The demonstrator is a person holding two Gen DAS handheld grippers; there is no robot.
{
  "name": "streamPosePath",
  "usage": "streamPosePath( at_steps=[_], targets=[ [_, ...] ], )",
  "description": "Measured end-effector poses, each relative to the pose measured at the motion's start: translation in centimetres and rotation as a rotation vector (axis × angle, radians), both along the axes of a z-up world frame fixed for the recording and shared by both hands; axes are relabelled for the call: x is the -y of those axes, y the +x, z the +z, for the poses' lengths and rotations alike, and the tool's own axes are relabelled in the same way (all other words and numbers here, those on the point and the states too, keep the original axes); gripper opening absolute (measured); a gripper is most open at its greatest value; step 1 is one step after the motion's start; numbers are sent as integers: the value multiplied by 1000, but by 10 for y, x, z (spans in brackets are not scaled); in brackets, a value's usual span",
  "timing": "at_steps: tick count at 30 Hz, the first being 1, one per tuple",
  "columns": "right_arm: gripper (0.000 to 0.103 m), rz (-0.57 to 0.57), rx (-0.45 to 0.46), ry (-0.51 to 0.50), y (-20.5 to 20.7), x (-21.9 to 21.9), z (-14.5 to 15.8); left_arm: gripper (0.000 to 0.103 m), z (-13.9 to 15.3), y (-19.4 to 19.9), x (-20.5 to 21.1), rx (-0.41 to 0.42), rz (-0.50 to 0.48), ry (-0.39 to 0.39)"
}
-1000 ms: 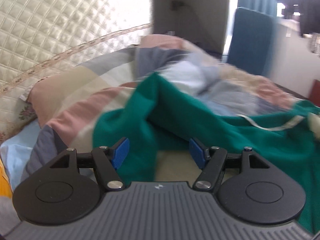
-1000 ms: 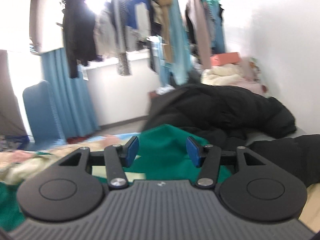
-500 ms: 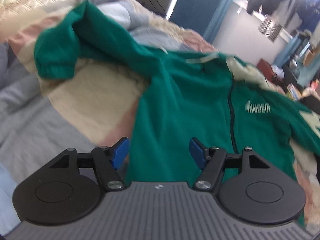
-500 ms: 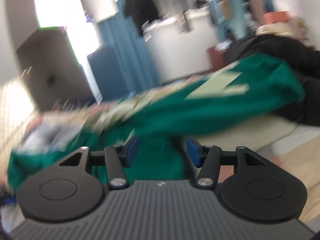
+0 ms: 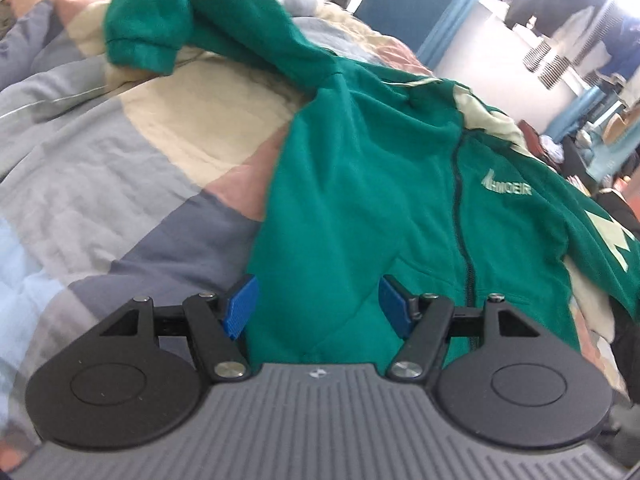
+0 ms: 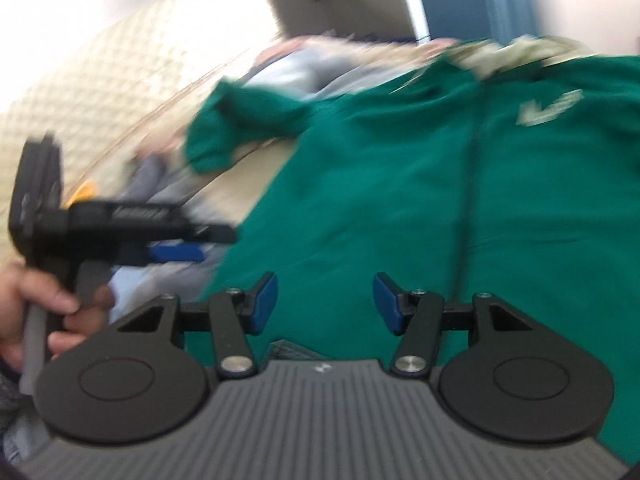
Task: Fold large clothes
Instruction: 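Open both grippers and release the hoodie flat on the quilt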
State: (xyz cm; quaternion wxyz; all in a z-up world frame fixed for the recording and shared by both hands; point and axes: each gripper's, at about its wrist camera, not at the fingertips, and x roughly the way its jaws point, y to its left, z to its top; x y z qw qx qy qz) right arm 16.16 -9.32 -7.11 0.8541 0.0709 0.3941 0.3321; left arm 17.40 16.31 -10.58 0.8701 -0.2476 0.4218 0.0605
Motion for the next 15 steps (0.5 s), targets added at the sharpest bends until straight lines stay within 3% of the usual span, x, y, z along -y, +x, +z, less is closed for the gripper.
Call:
streamPosePath(
  at_steps=[3, 5, 10, 15],
  targets=[
    [61, 68, 21, -30, -3, -27, -11, 71, -2, -5, -9, 13, 31, -18],
    [73, 100, 43, -44, -7, -42, -17, 71, -4, -5, -12, 25, 36, -23],
    [73, 184, 17, 8, -4, -60, -30, 71, -9, 2, -19, 44, 65, -28],
    [75, 260, 58, -37, -12, -79, -44, 71, -24, 12, -32, 15, 95, -82]
  ],
)
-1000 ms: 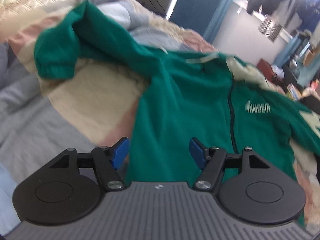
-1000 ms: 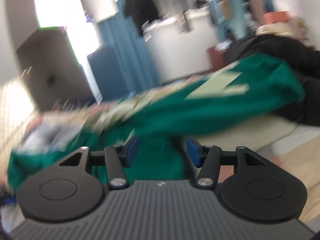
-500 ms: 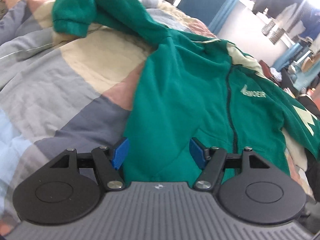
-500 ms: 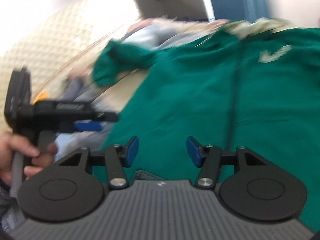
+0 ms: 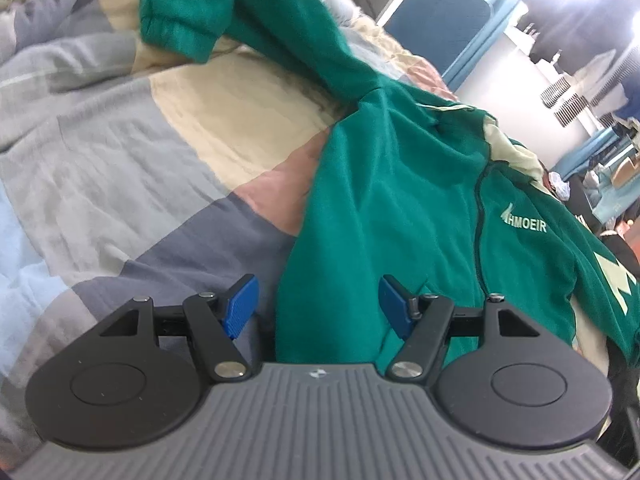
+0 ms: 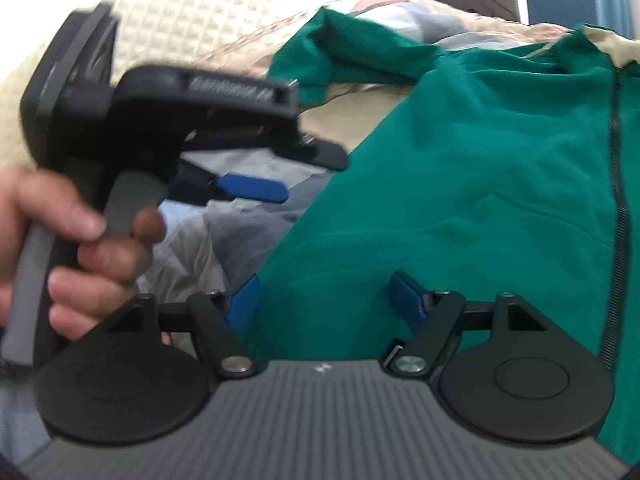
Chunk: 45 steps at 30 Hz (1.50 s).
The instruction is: Fold large clothes
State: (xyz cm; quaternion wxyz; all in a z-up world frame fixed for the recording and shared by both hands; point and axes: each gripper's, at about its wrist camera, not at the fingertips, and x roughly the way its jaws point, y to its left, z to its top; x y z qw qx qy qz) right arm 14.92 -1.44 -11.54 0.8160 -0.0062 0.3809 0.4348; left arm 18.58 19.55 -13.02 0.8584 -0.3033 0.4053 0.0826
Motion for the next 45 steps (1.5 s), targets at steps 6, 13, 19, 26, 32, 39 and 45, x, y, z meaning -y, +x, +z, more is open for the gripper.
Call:
streamPosePath(
  at_steps=[6, 13, 19, 26, 32, 39, 45],
  targets=[
    [32, -2, 47, -52, -1, 3, 0, 71, -9, 3, -9, -7, 28, -56],
    [12, -123, -139, 110, 31, 40, -3, 71, -9, -3, -7, 21, 3, -104],
    [12, -257, -264, 201, 47, 71, -20, 70, -20, 0, -1, -14, -52, -200],
    [13, -333, -340, 255, 50, 85, -32, 65, -28, 1, 21, -41, -156, -250],
    [16, -348, -332, 253, 46, 87, -30, 51, -24, -4, 49, -61, -258, -195],
    [36, -374, -313, 273, 34, 104, -13, 21, -13, -17, 39, -81, -163, -209],
    [40, -351, -216, 276, 14, 115, 11, 18, 32, -39, 39, -91, -157, -106]
  ],
)
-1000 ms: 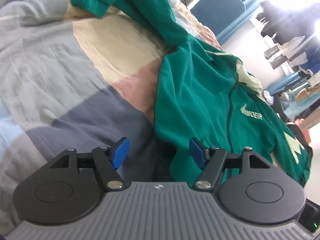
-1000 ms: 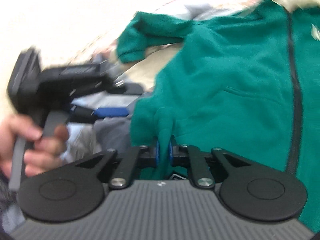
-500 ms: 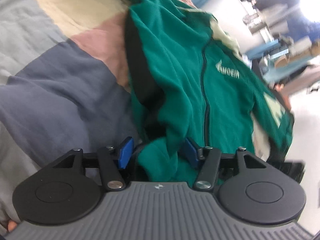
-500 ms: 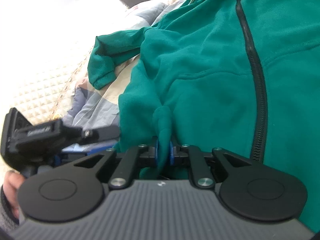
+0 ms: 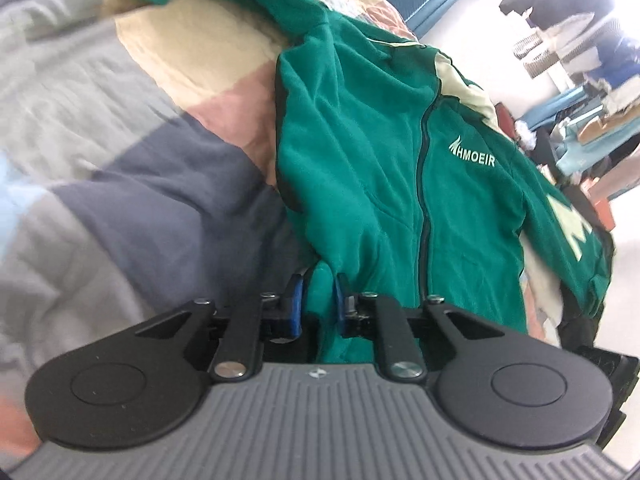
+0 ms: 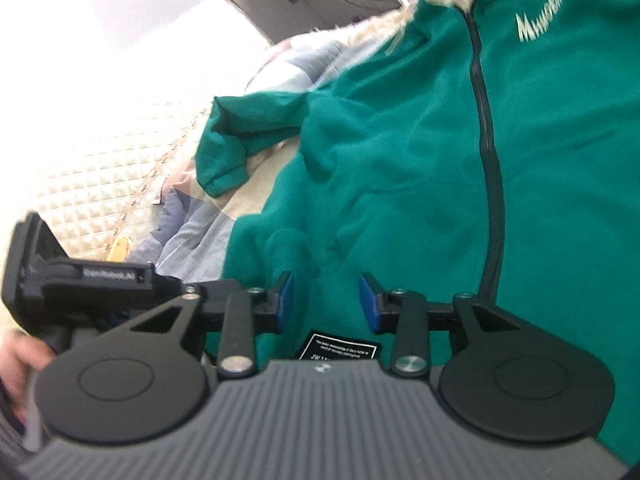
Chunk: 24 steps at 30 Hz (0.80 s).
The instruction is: Fold large clothes
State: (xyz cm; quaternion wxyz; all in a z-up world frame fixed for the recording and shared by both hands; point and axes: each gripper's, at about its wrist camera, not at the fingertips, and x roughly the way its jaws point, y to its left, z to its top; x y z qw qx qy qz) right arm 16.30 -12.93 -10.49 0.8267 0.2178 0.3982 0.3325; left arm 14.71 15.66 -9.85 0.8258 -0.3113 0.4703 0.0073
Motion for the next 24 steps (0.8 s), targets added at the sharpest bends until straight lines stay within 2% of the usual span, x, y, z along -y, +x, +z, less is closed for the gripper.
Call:
streamPosePath(
  at_steps=[5, 8, 11, 15, 19, 21, 23, 24],
  targets=[
    [40, 48, 44, -25, -8, -9, 8, 17, 24, -11, -9, -66, 9, 123],
    [40, 80, 49, -76, -10, -22, 1, 17, 19, -13, -10, -145, 10, 193],
    [37, 110, 18, -144, -9, -32, -13, 17, 13, -9, -7, -168, -7, 266],
    [37, 113, -4, -211, -8, -38, -26, 17, 0, -6, -3, -217, 32, 294],
    [39, 90, -12, -196, -7, -31, -20, 20, 0, -2, 2, -213, 18, 329],
    [40, 74, 4, -206, -8, -27, -13, 34, 4, -3, 5, -198, 2, 352],
    [40, 48, 16, -204, -9, -22, -8, 45, 13, -7, 10, -162, 2, 381],
    [40, 36, 21, -204, -9, -18, -5, 47, 19, -9, 12, -132, 4, 383]
  ],
)
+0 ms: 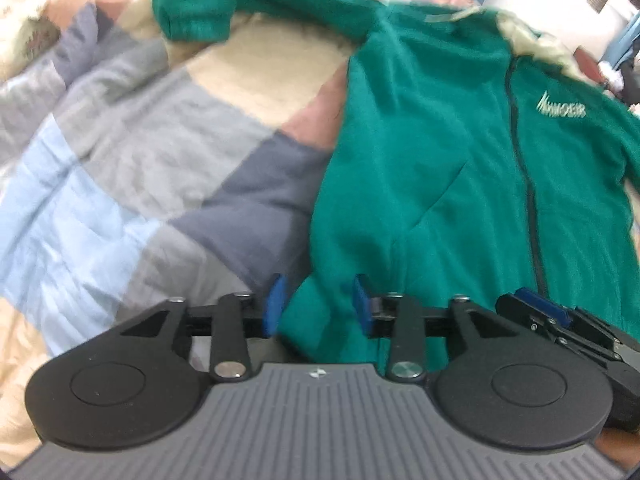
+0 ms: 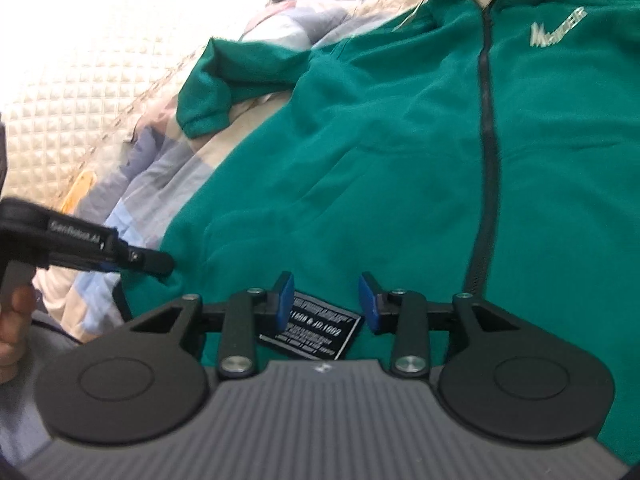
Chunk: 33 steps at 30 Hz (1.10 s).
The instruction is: Fold large clothes
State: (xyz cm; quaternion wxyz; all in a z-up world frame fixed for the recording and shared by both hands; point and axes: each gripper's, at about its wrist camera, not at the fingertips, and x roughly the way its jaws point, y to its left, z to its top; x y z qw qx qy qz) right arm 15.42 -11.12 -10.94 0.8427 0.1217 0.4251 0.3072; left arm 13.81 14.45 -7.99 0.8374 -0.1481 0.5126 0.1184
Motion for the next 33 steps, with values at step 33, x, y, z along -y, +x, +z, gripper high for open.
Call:
streamPosePath(
  at_steps=[33],
  targets=[
    [37, -445, 115, -284, 69, 102, -11, 47, -63, 122, 123, 303, -283, 28]
  ],
)
